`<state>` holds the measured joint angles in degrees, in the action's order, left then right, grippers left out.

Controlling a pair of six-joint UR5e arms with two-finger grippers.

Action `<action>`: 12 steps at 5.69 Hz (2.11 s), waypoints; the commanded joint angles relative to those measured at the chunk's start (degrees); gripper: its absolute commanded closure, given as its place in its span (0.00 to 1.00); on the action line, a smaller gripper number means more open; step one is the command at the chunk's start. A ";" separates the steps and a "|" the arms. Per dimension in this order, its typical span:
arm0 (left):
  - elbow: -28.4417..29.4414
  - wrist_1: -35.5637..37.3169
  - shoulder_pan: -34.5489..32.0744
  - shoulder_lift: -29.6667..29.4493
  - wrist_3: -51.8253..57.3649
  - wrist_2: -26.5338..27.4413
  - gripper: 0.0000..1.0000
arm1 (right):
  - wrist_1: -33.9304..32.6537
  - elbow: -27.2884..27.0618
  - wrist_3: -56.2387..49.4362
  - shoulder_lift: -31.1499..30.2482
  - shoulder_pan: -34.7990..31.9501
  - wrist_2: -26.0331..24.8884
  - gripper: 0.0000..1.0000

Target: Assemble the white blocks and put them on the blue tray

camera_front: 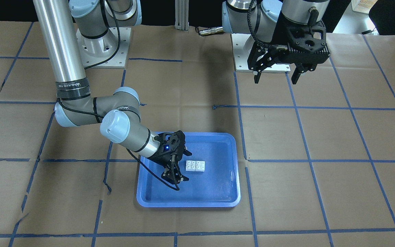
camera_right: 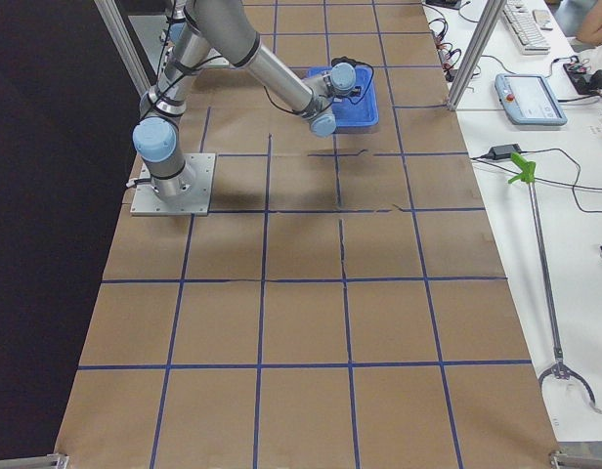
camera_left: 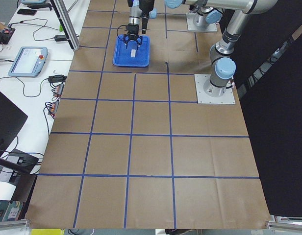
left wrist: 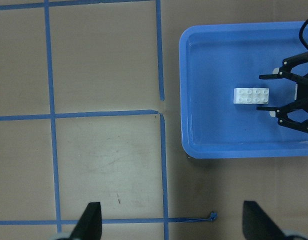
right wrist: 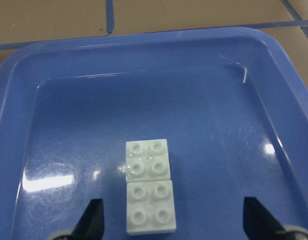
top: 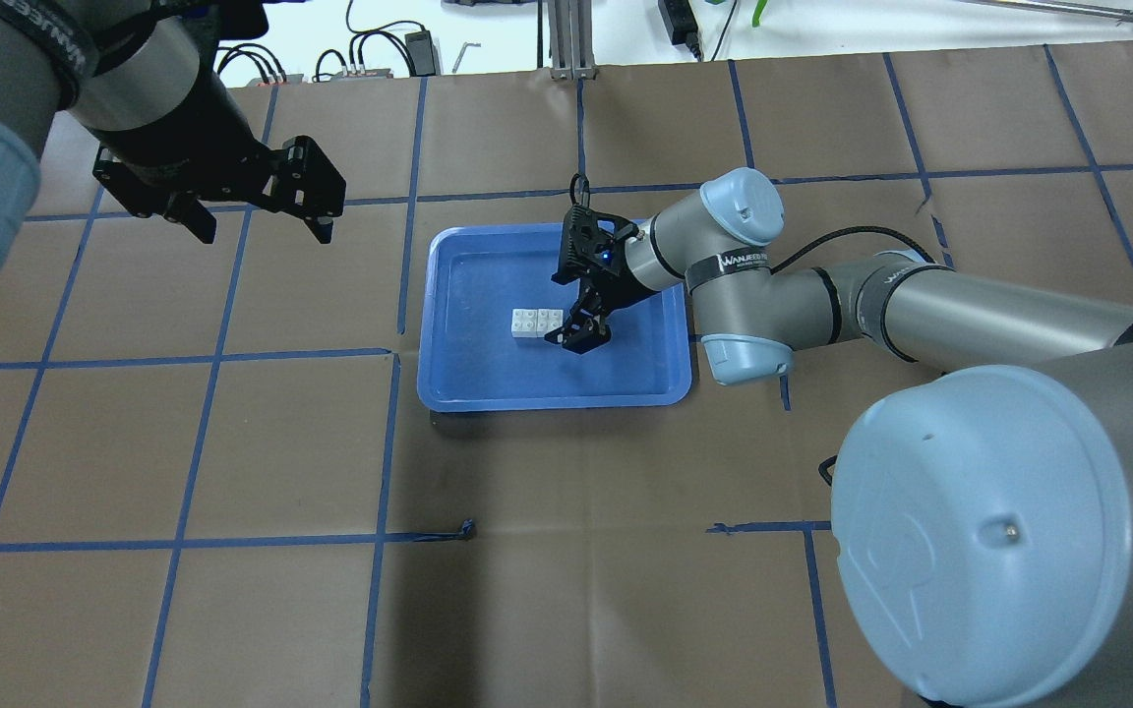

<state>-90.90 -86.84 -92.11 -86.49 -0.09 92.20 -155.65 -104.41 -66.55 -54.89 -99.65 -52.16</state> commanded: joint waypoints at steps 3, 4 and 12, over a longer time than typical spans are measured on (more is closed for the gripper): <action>-0.15 0.01 0.00 0.09 0.00 0.09 0.01 | 24.80 1.22 12.49 -14.42 5.42 -10.66 0.00; -0.15 0.01 0.00 0.09 0.00 0.09 0.01 | 26.52 1.22 20.94 -16.98 7.78 -16.43 0.00; 0.11 0.01 -0.09 0.00 0.17 0.00 0.01 | 73.91 19.94 71.13 -32.13 8.42 -37.76 0.00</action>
<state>-90.82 -86.86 -92.14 -86.42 -0.03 92.21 -82.12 -84.68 4.63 -87.09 -91.09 -90.05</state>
